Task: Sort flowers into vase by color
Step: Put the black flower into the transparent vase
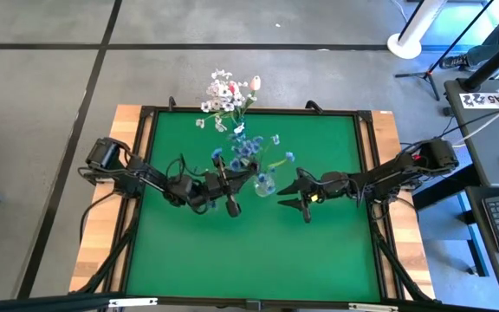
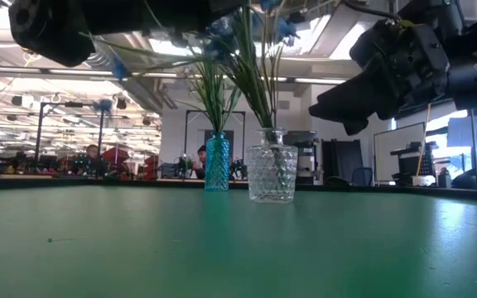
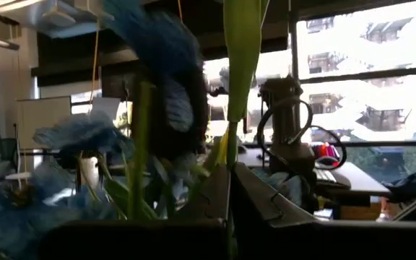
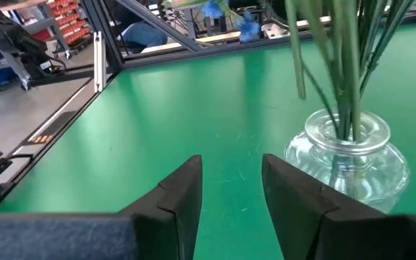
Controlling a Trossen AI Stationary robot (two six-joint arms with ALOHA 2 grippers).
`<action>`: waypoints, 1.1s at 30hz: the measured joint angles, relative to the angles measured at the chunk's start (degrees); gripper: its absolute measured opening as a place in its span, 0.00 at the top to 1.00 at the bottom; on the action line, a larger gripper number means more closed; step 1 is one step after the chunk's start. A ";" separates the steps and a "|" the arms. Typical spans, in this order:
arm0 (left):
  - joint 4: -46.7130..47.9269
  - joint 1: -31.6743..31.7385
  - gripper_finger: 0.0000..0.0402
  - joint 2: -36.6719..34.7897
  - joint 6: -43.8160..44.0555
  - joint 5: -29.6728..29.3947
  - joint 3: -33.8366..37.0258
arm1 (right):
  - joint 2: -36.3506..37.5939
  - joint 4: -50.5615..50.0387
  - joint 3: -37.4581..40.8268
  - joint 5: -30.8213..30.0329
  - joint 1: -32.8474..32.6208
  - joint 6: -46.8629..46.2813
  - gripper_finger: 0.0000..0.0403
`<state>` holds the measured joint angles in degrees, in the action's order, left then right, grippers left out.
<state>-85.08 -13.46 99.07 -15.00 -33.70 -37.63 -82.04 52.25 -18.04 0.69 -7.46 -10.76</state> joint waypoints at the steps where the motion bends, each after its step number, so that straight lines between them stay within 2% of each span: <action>1: -0.92 -0.06 1.00 0.00 -0.75 -0.01 0.00 | -0.45 0.49 0.00 0.04 0.00 -0.26 0.64; 14: -1.34 -0.10 1.00 0.00 -5.48 -1.32 -0.65 | -1.57 2.71 0.00 0.47 0.00 -1.53 0.64; 21: 3.27 0.05 1.00 0.00 -6.67 -1.00 -2.82 | -1.55 3.73 0.00 1.50 0.00 -1.67 0.64; 33: -3.17 0.21 1.00 11.60 -5.07 0.33 -7.99 | -1.55 3.69 0.00 1.78 0.00 -2.50 0.64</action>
<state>-88.25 -13.26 110.67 -20.08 -33.37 -45.61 -83.59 55.94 -18.04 2.47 -7.46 -13.26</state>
